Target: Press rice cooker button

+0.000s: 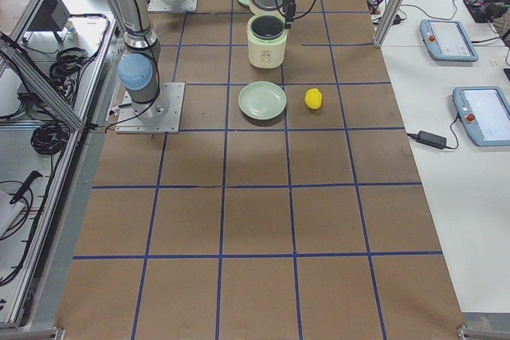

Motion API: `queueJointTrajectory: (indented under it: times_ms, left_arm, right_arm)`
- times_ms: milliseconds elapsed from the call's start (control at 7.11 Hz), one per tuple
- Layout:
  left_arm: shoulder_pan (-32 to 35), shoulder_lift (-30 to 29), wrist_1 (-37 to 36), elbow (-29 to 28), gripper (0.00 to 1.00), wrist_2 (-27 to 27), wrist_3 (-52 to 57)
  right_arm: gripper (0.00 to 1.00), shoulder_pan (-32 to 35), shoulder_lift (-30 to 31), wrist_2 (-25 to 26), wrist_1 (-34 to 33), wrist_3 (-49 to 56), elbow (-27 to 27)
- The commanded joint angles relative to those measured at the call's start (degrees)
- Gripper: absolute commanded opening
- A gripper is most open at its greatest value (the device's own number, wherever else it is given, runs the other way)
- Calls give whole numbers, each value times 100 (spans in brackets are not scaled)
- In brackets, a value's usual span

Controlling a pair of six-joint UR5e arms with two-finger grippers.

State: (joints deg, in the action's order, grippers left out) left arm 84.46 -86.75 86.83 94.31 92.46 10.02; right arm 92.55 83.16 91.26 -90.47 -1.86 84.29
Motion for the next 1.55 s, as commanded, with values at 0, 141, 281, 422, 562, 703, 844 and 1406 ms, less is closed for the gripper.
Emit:
queueJointTrajectory:
  times_ms: [0, 141, 281, 422, 562, 703, 844, 1406]
  left_arm:
    - [0, 0, 0, 0, 100, 0, 0]
    - [0, 0, 0, 0, 100, 0, 0]
    - [0, 0, 0, 0, 100, 0, 0]
    - [0, 0, 0, 0, 100, 0, 0]
    - [0, 0, 0, 0, 100, 0, 0]
    - [0, 0, 0, 0, 100, 0, 0]
    - [0, 0, 0, 0, 100, 0, 0]
    - [0, 0, 0, 0, 100, 0, 0]
  right_arm:
    - [100, 0, 25, -3, 21, -16, 17]
    - [100, 0, 51, 40, 64, -33, -44]
    - [100, 9, 121, 23, 56, -33, -71]
    - [100, 9, 243, -20, 30, -42, -62]
    - [100, 9, 271, -47, 29, -42, -53]
    - [100, 9, 280, -47, 29, -42, -27]
    - [100, 18, 271, -47, 29, -42, -10]
    - [100, 18, 271, -56, 21, -42, 8]
